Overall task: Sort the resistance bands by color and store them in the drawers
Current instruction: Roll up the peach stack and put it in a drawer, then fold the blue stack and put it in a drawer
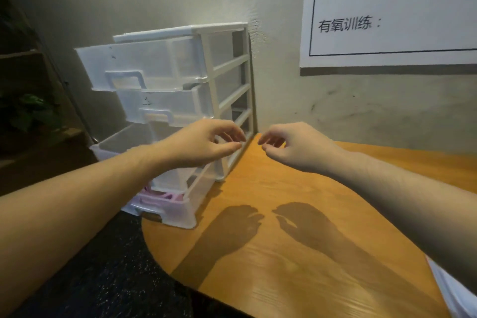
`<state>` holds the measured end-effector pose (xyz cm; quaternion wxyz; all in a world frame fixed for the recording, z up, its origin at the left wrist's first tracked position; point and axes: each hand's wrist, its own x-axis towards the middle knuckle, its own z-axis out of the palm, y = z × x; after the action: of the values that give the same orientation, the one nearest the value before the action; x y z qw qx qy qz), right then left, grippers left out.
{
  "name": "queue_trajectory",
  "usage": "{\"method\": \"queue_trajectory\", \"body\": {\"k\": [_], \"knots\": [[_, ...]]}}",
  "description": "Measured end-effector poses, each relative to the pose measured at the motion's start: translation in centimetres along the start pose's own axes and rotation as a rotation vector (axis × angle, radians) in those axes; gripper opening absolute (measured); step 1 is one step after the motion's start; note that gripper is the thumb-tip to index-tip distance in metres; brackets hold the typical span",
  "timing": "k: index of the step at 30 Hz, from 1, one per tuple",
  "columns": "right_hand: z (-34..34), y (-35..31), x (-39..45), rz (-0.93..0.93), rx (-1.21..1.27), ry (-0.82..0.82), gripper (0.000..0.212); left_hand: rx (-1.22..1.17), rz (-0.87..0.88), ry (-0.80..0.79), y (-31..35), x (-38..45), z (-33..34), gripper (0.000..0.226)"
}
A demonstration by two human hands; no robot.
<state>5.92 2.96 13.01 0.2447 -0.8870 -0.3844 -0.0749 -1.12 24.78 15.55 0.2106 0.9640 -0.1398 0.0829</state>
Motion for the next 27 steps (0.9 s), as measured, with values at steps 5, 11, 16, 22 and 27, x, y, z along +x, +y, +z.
{"method": "queue_trajectory", "body": {"k": [5,11,16,22,27], "knots": [[-3.5,6.6,-6.3,0.179,-0.086,-0.048,0.020,-0.012,0.090,-0.075,6.0,4.7,5.6,0.024],[-7.6,14.4,-14.7,0.401,-0.125,-0.068,0.019,-0.064,0.170,-0.195,12.1,9.9,14.7,0.023],[-9.8,19.3,-21.7,0.553,-0.119,-0.013,0.019,-0.156,0.208,-0.271,16.1,12.3,21.1,0.020],[-11.0,22.9,-27.9,0.677,-0.098,-0.012,0.020,-0.167,0.264,-0.278,19.6,14.6,26.4,0.026],[-10.0,24.6,-28.3,0.714,-0.009,0.000,0.022,-0.131,0.212,-0.212,19.4,17.7,28.9,0.039]]}}
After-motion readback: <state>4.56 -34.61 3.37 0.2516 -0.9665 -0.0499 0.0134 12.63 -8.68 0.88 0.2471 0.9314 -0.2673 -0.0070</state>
